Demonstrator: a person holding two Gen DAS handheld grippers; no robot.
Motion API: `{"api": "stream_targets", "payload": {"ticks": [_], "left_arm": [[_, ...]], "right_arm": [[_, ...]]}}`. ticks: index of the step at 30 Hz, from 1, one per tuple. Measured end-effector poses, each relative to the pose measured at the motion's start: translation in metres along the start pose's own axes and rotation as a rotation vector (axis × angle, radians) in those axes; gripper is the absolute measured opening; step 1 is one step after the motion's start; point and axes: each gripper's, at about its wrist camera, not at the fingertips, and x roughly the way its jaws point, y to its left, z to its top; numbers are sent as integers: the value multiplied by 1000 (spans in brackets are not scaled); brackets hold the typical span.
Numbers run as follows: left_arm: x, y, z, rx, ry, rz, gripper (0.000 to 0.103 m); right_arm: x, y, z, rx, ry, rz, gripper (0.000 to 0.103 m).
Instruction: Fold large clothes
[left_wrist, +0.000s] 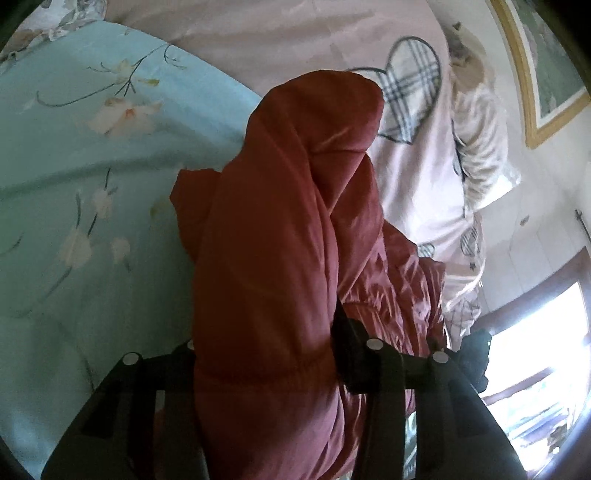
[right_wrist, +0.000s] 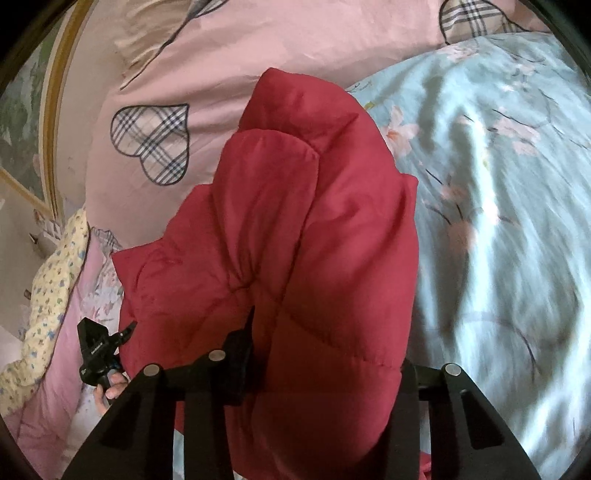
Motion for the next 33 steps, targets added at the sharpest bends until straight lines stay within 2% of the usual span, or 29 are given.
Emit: {"api": "stream_targets", "payload": {"ticks": [12,19,23,27,28,30,33], "left_arm": [[-60,0,-84,7,78,-56,42],[-62,19,-104,-23,102,-58,42],[-55,28,-106,-17,95,-10,44],[-54,29,-111,11,79,38,51],[-55,28,-112,20,74,49,54],[-58,25,-112,30,59,102,76],[-63,23,-110,53,50,144,80]], "right_arm": [[-63,4,-81,32,45,47,41],[-63,-5,-97,60,36,73,45],[-56,-18,-100,63,30,50,54],[-50,-28,-102,75,27,48,67],[-50,-29,-102,80,28,48,69],[-51,-30,-103,80,29,39,79],[-54,-27,-100,64,34,-10,92]]}}
